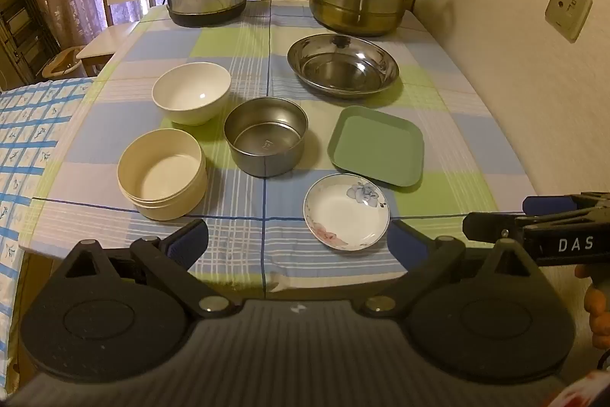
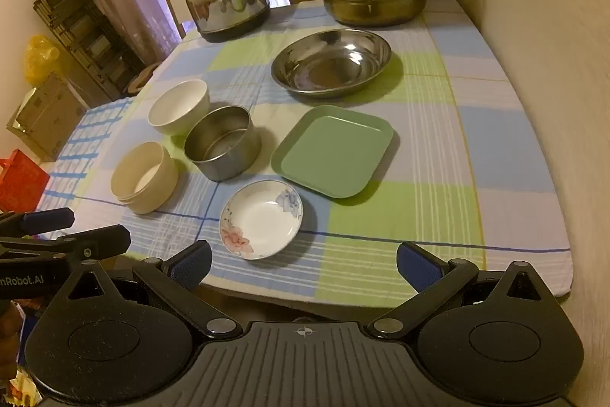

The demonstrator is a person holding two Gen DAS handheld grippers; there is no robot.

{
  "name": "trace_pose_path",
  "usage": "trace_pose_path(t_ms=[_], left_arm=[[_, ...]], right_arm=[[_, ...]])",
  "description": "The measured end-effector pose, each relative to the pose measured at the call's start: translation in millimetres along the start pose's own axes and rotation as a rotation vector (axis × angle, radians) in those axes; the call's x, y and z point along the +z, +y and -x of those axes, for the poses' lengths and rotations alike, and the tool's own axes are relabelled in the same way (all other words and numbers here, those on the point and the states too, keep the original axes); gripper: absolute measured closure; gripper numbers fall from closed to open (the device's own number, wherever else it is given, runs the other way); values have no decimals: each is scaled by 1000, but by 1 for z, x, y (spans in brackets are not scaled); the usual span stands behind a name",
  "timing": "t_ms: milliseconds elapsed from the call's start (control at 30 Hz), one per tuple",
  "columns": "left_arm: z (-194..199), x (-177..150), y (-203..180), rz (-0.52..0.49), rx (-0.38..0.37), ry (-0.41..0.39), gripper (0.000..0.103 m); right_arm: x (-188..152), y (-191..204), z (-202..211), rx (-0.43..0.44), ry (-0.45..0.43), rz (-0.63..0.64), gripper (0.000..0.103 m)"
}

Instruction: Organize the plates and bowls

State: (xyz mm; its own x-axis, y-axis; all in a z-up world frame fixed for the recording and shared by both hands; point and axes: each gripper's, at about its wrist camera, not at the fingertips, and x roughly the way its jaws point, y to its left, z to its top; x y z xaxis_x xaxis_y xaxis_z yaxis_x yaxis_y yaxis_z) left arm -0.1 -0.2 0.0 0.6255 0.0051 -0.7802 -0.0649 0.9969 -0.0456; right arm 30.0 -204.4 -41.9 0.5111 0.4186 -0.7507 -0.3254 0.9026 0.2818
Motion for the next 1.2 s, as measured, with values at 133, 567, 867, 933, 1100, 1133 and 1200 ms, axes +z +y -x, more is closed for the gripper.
trace_pose_path(t_ms=[133,567,867,933,1100,1133,1200], left_arm=[[0,0,0,3,0,2,3],[-2,1,2,7,-3,6,3],[-4,2,3,6,-3,8,3],[-4,2,3,7,-2,8,3],[-4,2,3,7,-1,8,3],[-4,2,3,7,-1,9,3],[-4,2,3,7,-2,9,3]], right_arm=[[1,0,-1,-4,3,2,0],[2,-2,-2,-5,5,2,0],[5,-5,-2,-3,4,-2,0],[5,-5,-1,-3,4,-2,0],[5,-5,-1,-3,4,-2,0],[5,-5,-1,-3,4,-2,0],[5,-5,-2,-2,5,-3,0]])
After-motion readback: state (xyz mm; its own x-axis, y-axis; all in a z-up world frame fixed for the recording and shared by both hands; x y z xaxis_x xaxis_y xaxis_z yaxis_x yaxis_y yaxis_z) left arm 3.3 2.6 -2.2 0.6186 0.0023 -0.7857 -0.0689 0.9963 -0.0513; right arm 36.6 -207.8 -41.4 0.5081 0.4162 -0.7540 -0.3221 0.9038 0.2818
